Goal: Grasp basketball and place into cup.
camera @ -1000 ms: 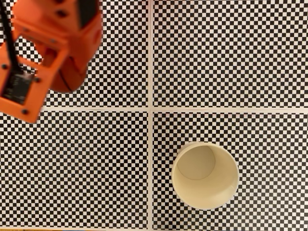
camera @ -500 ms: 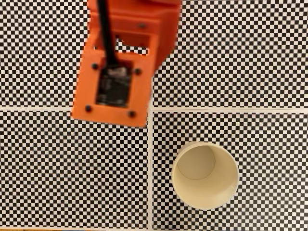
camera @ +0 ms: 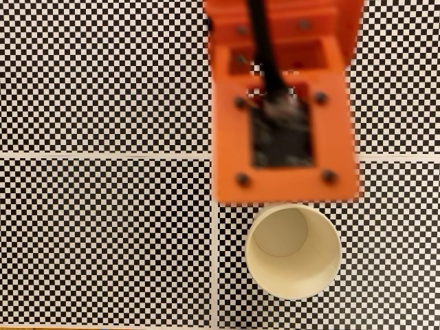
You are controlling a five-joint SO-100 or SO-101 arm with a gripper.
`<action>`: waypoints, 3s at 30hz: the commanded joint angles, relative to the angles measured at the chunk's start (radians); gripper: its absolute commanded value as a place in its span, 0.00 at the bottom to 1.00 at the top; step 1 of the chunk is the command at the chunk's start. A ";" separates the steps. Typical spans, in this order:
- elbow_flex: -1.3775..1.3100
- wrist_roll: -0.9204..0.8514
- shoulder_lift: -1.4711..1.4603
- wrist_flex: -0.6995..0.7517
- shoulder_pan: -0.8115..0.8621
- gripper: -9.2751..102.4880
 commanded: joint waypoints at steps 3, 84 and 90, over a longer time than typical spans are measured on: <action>-0.103 0.020 -0.071 -0.040 -0.025 0.13; -0.684 0.183 -0.802 -0.115 -0.052 0.30; -0.710 0.195 -0.819 -0.115 -0.061 0.34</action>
